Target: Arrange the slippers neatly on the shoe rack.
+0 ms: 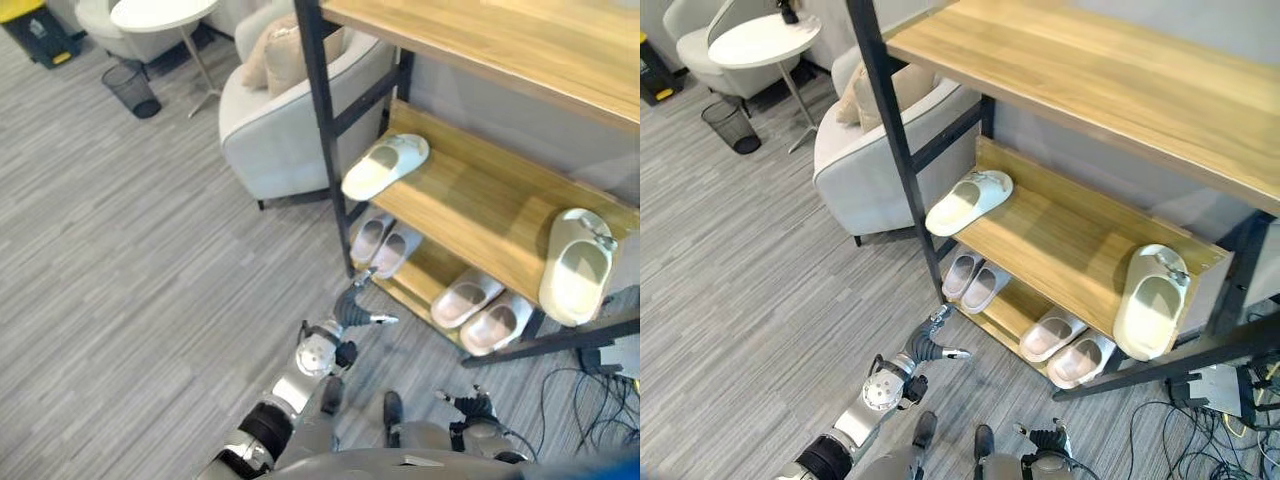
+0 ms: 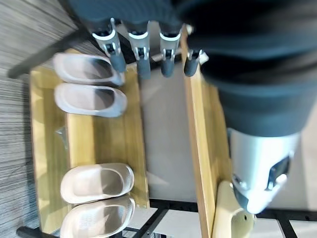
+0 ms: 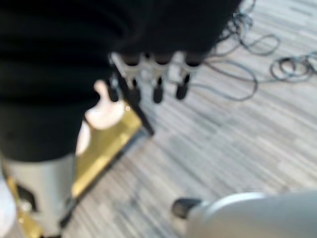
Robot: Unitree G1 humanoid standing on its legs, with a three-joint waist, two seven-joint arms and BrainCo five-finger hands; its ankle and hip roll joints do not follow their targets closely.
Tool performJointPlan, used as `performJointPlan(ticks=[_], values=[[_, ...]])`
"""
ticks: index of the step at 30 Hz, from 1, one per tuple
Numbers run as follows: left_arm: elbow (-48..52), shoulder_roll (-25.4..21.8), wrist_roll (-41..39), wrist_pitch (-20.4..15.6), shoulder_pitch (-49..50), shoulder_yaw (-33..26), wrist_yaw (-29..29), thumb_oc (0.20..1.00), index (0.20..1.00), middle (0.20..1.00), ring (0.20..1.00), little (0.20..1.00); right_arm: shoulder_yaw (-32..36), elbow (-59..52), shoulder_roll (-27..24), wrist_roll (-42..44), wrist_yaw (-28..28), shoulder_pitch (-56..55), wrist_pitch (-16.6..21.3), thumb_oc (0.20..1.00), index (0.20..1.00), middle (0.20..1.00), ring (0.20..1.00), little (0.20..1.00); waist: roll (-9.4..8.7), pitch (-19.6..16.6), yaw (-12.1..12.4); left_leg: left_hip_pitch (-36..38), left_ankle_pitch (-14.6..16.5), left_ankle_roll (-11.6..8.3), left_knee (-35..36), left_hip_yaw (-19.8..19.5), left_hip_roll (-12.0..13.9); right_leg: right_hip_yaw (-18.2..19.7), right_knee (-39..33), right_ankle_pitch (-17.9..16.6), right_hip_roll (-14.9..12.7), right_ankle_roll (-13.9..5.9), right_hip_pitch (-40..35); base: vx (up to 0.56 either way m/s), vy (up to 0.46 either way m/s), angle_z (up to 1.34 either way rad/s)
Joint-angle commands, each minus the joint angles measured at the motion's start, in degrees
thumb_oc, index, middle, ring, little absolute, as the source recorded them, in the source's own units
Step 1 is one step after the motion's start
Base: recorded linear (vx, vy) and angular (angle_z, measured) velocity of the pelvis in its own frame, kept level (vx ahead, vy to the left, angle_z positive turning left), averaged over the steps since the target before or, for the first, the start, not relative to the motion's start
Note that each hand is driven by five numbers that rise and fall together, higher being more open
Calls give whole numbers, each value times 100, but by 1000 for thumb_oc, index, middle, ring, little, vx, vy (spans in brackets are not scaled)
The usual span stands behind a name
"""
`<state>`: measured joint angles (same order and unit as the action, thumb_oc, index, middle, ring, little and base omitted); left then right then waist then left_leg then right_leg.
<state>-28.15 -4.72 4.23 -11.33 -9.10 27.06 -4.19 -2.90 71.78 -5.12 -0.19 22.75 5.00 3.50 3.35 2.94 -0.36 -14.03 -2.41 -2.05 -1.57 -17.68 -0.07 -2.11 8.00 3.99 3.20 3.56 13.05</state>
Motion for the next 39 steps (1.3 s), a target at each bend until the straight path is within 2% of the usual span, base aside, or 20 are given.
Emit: performJointPlan(ticks=[1,3,6,11,15,21,27,28,31,39], values=[[250,191,469,-58,-622,58,-324,1000,1000,1000,1000,1000,121,-37,-60,-178,-23,-500,-23,1000,1000,1000,1000,1000,159,-118,56,756,-204,164,657,-32,-150,825,157,-86,132,32,-54,69,-12,-6],[300,73,722,238,-826,-81,-389,1000,1000,1000,1000,1000,128,-104,7,-246,-6,-710,-90,1000,1000,1000,1000,1000,149,-201,12,835,-182,169,657,-27,-143,845,81,-120,122,33,-144,76,-32,-6],[376,-71,878,440,-1060,-224,-301,1000,1000,1000,1000,1000,120,-84,44,-342,-21,-864,-127,1000,1000,1000,1000,1000,148,-278,-27,892,-161,185,657,-15,-148,866,8,-148,115,23,-221,60,-24,-7],[290,-307,1130,618,-1414,-435,-381,1000,1000,1000,1000,1000,127,-162,157,-432,22,-1097,-209,1000,1000,1000,1000,1000,139,-375,-84,981,-110,203,657,5,-136,929,-66,-195,110,13,-309,47,-19,-7],[-26,-540,1288,737,-1860,-624,-459,1000,1000,1000,1000,1000,138,-753,388,-455,110,-1565,-534,1000,1000,1000,1000,1000,62,-504,-154,1056,-49,210,657,26,-112,989,-249,-264,89,-17,-442,70,-51,-1],[7,-489,1158,714,-2148,-898,-667,1000,1000,1000,1000,1000,137,-1398,493,-503,134,-2035,-741,1000,1000,1000,1000,1000,-15,-623,-203,1106,13,240,657,37,-106,1041,-577,-378,13,-54,-621,67,-43,-4],[-610,-353,1235,977,-2659,-976,-700,1000,1000,1000,1000,1000,46,-2018,510,-628,7,-2542,-928,1000,1000,1000,1000,1000,-50,-725,-307,1129,64,271,657,71,-128,1096,-1006,-516,-108,-124,-877,55,-27,-5],[-619,-394,1329,1046,-2671,-996,-727,1000,1000,1000,1000,1000,150,-1943,339,-652,-57,-2639,-864,1000,1000,1000,1000,1000,-46,-726,-315,1129,63,283,657,55,-142,1091,-1062,-533,-124,-131,-915,44,-10,0],[-1253,-258,1401,1223,-3136,-1076,-938,1000,1000,1000,1000,1000,154,-1489,318,-654,-66,-2443,-784,1000,1000,1000,1000,1000,-19,-733,-359,1105,61,293,657,64,-180,1091,-1182,-591,-167,-160,-974,25,0,-1],[-2347,-288,1258,1123,-4183,-1044,-1415,1000,1000,1000,1000,1000,347,-928,281,-682,-14,-2046,-683,1000,1000,1000,1000,1000,91,-697,-499,956,13,329,657,85,-248,1156,-1195,-642,-183,-192,-835,10,6,-1]])
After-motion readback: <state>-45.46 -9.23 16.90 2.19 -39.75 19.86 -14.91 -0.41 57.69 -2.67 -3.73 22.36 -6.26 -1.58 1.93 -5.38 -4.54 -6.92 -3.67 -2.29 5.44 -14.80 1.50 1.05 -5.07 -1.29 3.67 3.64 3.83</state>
